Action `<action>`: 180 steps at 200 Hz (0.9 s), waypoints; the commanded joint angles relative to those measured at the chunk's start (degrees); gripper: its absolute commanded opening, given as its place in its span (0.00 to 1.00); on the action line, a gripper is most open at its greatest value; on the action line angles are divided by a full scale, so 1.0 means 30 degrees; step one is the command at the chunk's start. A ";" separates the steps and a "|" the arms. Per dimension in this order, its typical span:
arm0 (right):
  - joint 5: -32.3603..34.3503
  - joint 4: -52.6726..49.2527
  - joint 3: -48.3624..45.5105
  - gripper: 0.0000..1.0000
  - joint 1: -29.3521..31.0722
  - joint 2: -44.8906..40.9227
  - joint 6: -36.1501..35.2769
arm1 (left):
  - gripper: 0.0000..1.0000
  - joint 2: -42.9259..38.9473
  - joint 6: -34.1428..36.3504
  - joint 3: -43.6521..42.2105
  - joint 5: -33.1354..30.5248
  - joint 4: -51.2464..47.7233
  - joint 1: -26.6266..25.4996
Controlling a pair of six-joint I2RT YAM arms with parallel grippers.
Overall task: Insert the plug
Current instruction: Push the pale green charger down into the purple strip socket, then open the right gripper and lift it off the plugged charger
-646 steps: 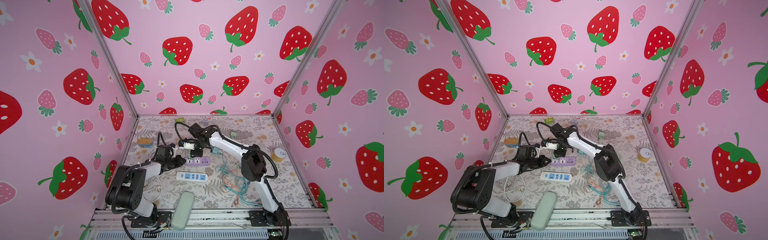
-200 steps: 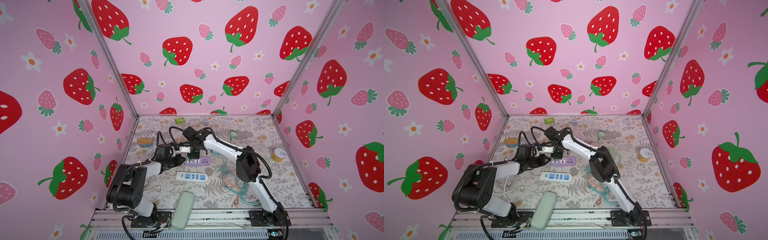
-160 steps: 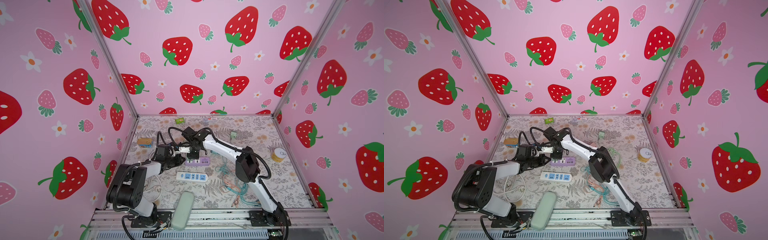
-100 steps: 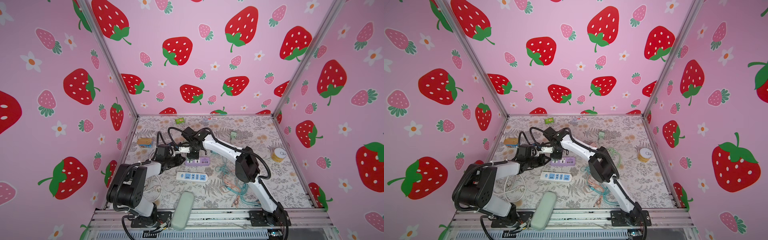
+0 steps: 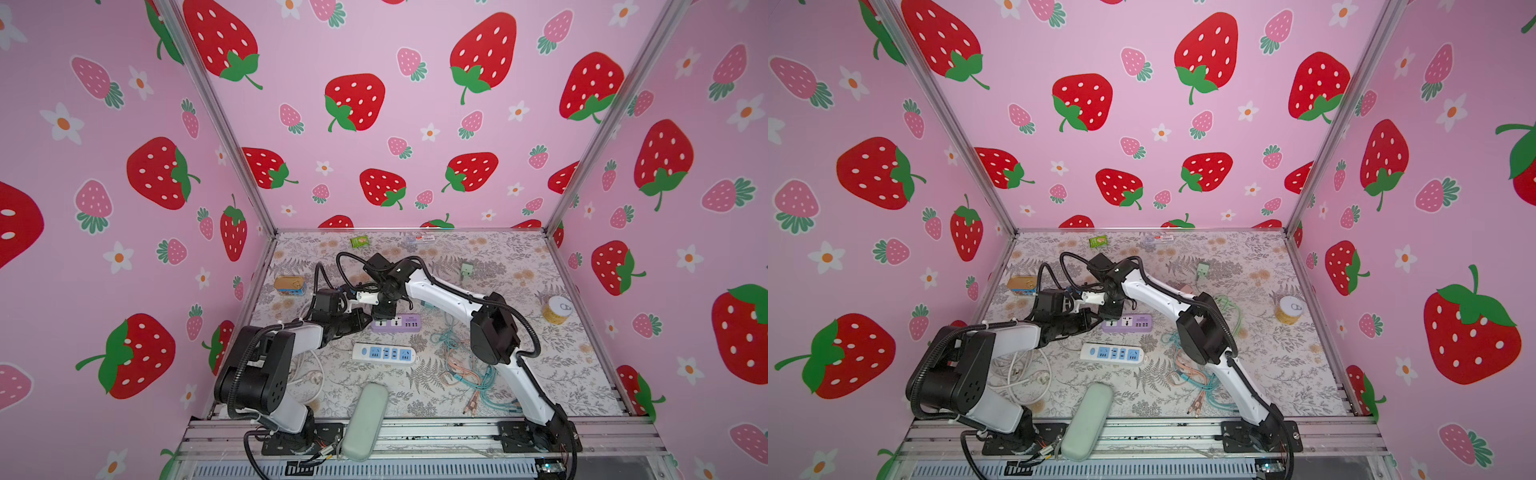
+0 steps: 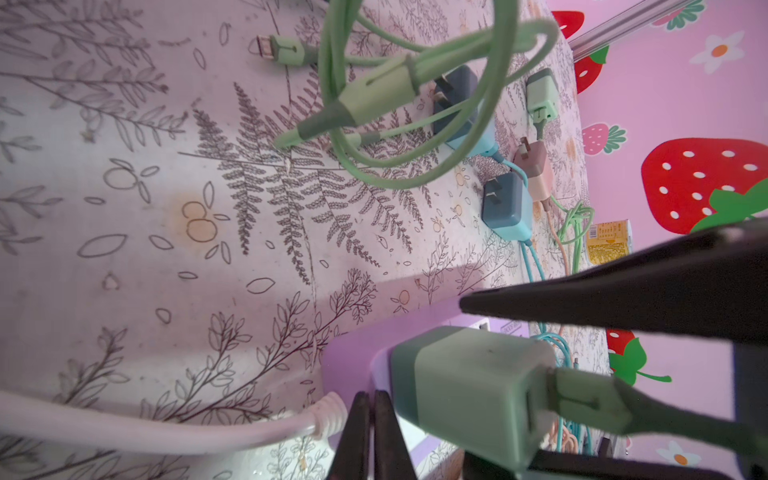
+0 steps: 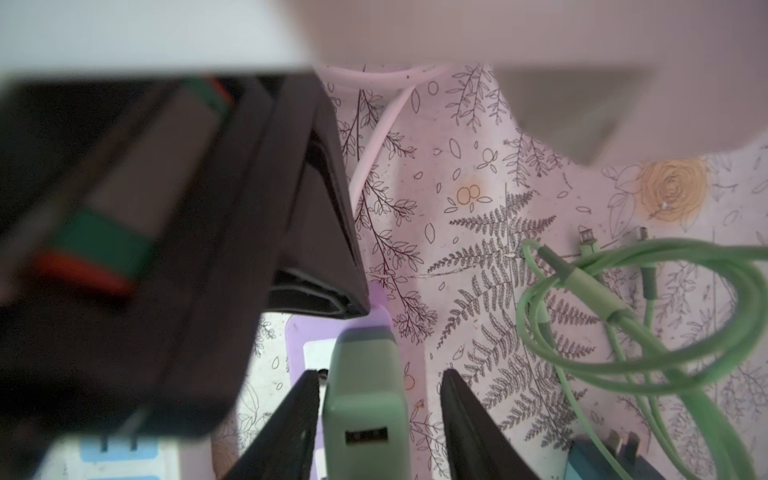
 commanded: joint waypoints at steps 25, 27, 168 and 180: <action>-0.0992 0.0241 -0.0959 0.64 -0.0235 -0.1423 0.0302 | 0.08 0.0585 0.0163 -0.0246 0.0246 -0.1882 -0.0073; -0.1048 0.0253 -0.0991 0.64 -0.0239 -0.1477 0.0331 | 0.08 0.0596 0.0163 -0.0239 0.0246 -0.1878 -0.0058; -0.4515 0.0998 -0.5531 0.95 -0.1513 -0.5002 0.0692 | 0.07 0.0808 0.0133 -0.0151 0.0561 -0.1828 0.0138; -0.4554 0.1118 -0.6110 0.95 -0.1651 -0.5397 0.0758 | 0.07 0.0821 0.0115 -0.0144 0.0598 -0.1821 0.0163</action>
